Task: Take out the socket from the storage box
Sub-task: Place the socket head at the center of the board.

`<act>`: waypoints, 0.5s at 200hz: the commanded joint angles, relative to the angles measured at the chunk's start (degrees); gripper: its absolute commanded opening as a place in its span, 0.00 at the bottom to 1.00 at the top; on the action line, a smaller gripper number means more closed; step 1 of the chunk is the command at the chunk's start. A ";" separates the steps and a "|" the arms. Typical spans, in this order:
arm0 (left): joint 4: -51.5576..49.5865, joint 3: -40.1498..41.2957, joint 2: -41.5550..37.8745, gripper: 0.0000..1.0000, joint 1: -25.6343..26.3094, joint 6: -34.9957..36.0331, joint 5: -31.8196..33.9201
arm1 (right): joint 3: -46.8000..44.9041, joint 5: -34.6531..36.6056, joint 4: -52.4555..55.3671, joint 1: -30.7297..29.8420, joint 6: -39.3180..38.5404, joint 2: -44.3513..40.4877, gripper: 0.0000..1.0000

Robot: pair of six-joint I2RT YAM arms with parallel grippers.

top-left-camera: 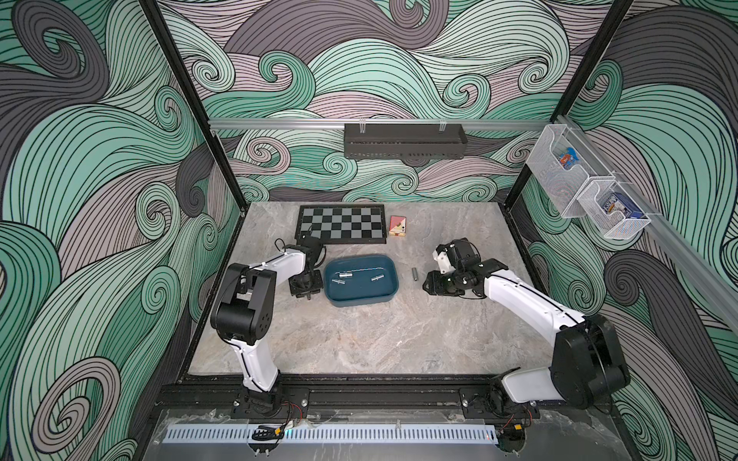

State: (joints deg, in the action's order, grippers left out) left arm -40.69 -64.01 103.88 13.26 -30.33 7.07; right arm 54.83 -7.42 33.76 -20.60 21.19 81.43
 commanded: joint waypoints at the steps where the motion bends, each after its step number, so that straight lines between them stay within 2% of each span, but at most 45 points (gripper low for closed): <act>1: -1.24 0.56 -1.43 0.39 0.32 0.00 -0.76 | -0.50 -0.42 -0.26 -0.25 0.03 -0.66 0.51; 59: -4.65 -1.41 -10.90 0.48 0.33 0.79 -0.56 | 0.61 0.54 0.27 -0.66 -0.09 -2.20 0.51; 100: -7.36 -3.44 -21.31 0.53 0.28 2.71 -1.83 | 6.22 2.42 3.66 -4.80 -1.65 -1.85 0.53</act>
State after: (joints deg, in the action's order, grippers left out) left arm -44.56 -64.79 88.01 13.26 -29.63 6.74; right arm 56.51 -6.28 35.16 -22.79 20.91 80.12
